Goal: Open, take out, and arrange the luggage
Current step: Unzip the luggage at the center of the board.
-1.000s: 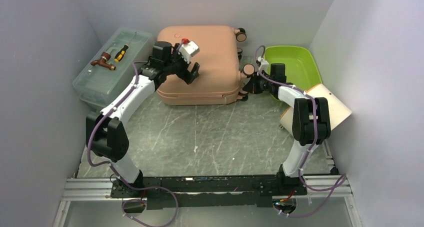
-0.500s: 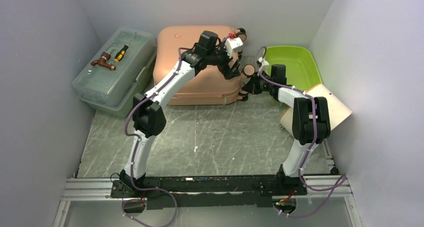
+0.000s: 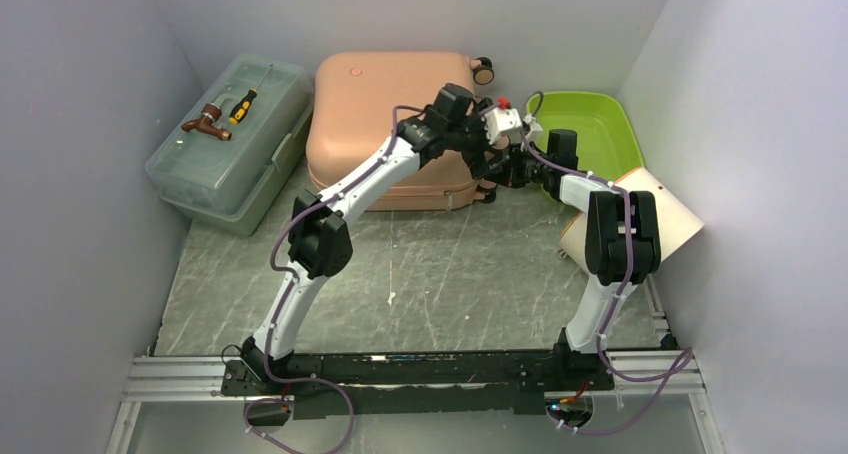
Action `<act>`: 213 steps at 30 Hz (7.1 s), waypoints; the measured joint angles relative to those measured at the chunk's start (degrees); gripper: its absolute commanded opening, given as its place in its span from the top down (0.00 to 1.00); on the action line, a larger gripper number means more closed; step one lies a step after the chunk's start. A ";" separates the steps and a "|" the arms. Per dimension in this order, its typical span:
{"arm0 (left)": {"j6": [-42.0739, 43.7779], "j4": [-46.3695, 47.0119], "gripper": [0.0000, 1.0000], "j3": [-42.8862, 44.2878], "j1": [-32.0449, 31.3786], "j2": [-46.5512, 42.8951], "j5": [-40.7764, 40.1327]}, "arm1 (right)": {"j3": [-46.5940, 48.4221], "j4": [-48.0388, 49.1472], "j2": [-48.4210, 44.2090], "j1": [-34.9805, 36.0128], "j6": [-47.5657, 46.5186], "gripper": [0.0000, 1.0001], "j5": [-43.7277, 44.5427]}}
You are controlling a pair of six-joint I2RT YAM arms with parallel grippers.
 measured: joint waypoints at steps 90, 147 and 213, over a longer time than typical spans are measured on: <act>20.76 -49.79 0.01 -46.12 -2.23 -47.93 11.69 | -4.44 -2.91 -6.45 -6.97 -9.35 1.00 3.37; 23.45 -27.89 0.01 -33.27 -10.78 -29.09 1.09 | -5.35 -3.54 -8.61 -6.56 -9.68 1.00 4.66; 33.31 -25.75 1.00 -60.92 -6.84 -53.94 2.21 | -4.11 -7.96 -4.52 -3.91 -9.70 1.00 -15.52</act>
